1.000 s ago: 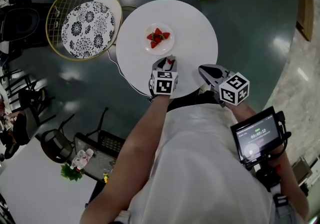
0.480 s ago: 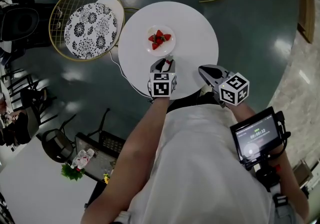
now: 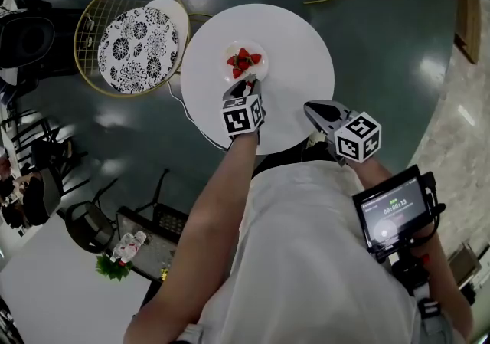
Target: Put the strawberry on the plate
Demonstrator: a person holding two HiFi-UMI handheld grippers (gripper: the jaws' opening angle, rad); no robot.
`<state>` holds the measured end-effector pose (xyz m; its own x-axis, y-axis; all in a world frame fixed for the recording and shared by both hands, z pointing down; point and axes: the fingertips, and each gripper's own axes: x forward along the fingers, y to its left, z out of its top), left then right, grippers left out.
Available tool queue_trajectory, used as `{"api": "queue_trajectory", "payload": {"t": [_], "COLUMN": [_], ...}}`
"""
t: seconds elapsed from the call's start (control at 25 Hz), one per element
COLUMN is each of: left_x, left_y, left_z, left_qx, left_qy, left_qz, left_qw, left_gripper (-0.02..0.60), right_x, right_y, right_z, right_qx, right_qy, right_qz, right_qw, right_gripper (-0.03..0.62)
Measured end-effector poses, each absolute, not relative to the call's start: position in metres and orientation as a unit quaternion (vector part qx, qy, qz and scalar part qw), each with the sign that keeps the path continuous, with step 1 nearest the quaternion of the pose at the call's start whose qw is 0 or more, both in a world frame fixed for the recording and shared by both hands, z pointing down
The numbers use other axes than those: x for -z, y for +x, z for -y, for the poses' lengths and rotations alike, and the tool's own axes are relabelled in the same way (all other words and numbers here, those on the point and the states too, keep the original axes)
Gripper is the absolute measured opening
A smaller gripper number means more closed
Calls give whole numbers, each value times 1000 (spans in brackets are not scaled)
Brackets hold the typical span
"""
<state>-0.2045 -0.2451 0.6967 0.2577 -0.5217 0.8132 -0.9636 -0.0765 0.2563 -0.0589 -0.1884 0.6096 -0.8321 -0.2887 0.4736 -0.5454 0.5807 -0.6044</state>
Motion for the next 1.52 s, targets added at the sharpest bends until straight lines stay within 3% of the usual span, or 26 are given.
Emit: {"api": "queue_trajectory", "payload": {"t": [0.96,1.52], "left_x": [-715,-697], "left_y": [-201,-202], "left_z": [263,255], "left_qx": [-263,-252], "left_qy": [659,681], "left_qz": [560,562], "left_qw": [427,396], "left_gripper": [135,135], "right_x": [-614,-612], "right_y": [-51,-53], "right_z": [191,191], "right_qx": [-403,-389], "right_qy": [263,248], "right_qz": [859,869], "right_qw": [176,179], "right_gripper": [6,7]}}
